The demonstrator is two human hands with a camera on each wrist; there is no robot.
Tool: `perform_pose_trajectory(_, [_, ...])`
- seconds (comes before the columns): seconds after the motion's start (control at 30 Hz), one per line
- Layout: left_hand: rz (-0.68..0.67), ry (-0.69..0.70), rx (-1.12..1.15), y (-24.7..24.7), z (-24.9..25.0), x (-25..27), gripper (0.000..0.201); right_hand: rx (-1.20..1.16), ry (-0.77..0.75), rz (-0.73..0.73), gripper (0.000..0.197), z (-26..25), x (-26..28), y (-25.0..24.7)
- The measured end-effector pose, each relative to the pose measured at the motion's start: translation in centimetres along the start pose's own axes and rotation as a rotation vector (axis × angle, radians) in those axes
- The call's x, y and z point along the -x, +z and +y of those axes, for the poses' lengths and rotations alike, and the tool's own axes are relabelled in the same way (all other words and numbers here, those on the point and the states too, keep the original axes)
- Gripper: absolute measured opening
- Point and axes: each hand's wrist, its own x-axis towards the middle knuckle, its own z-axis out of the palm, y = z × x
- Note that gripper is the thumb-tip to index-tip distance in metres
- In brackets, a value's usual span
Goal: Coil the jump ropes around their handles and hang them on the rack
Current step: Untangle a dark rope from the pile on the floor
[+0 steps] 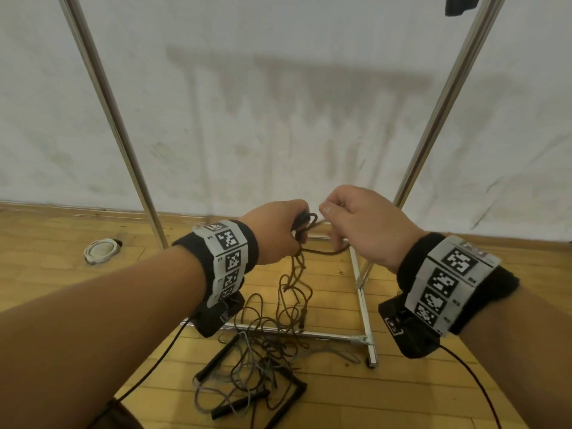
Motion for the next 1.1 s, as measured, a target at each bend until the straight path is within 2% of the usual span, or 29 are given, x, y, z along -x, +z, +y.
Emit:
perform_pose_trajectory(0.07, [0.013, 0.000, -0.064, 0.0, -0.3, 0.1, 0.028, 0.023, 0.052, -0.071, 0.018, -0.2, 0.1, -1.1])
perform_pose_trajectory(0.1, [0.033, 0.002, -0.089, -0.2, -0.5, 0.1, 0.026, 0.118, 0.073, -0.131, 0.019, -0.3, 0.3, -1.6])
perform_pose_trajectory(0.2, [0.061, 0.012, -0.094, -0.5, -0.9, 0.1, 0.020, 0.606, 0.104, -0.280, 0.022, 0.3, 0.1, -2.4])
perform_pose_trajectory(0.23, [0.056, 0.013, -0.076, -0.5, -1.0, 0.1, 0.020, 0.751, 0.099, -0.277, 0.019, 0.7, -0.2, -2.5])
perform_pose_trajectory(0.3, [0.057, -0.007, 0.011, -0.5, -1.1, 0.2, 0.023, 0.828, 0.093, -0.245, 0.019, 1.7, -0.6, -2.5])
perform_pose_trajectory(0.37, [0.077, -0.049, 0.138, -0.7, -1.4, 0.4, 0.028, 0.654, 0.107, -0.219, 0.025, 3.1, -0.8, -2.0])
perform_pose_trajectory(0.43, [0.097, -0.097, 0.267, -1.0, -1.6, 0.6, 0.032, 0.353, 0.154, -0.129, 0.016, 4.2, -0.6, -1.3])
perform_pose_trajectory(0.47, [0.099, -0.122, 0.331, -1.1, -1.7, 0.6, 0.034, 0.242, 0.194, -0.077, 0.019, 4.5, -0.6, -1.0])
perform_pose_trajectory(0.53, [0.077, -0.178, 0.447, -1.0, -1.6, 0.7, 0.035, 0.200, 0.194, 0.075, 0.041, 4.7, -0.7, -0.7])
perform_pose_trajectory(0.6, [0.064, -0.227, 0.511, -0.9, -1.3, 0.7, 0.031, 0.297, -0.015, 0.285, 0.032, 3.4, -0.5, -0.6])
perform_pose_trajectory(0.67, [0.076, -0.266, 0.523, -0.8, -1.2, 0.5, 0.025, 0.283, -0.287, 0.367, 0.012, 1.3, 0.2, -0.3])
perform_pose_trajectory(0.7, [0.085, -0.280, 0.532, -0.7, -1.1, 0.3, 0.023, 0.224, -0.362, 0.325, 0.003, 0.5, 0.6, -0.1])
perform_pose_trajectory(0.73, [0.096, -0.292, 0.552, -0.7, -1.1, 0.2, 0.021, 0.168, -0.375, 0.246, 0.014, 0.0, 0.9, 0.2])
perform_pose_trajectory(0.8, [0.120, -0.316, 0.600, -0.6, -1.3, 0.0, 0.022, 0.170, -0.228, 0.014, 0.035, -0.1, 1.2, 0.6])
perform_pose_trajectory(0.87, [0.129, -0.316, 0.628, -0.6, -1.3, 0.1, 0.024, 0.257, -0.070, -0.124, 0.037, 1.0, 0.9, 1.2])
perform_pose_trajectory(0.97, [0.102, -0.273, 0.629, -0.4, -0.9, 0.1, 0.026, 0.209, -0.013, -0.064, 0.025, 2.6, 0.2, 1.8])
perform_pose_trajectory(1.1, [0.103, -0.226, 0.586, 0.1, -0.5, -0.1, 0.026, 0.156, -0.075, 0.004, 0.019, 2.5, -0.3, 2.4])
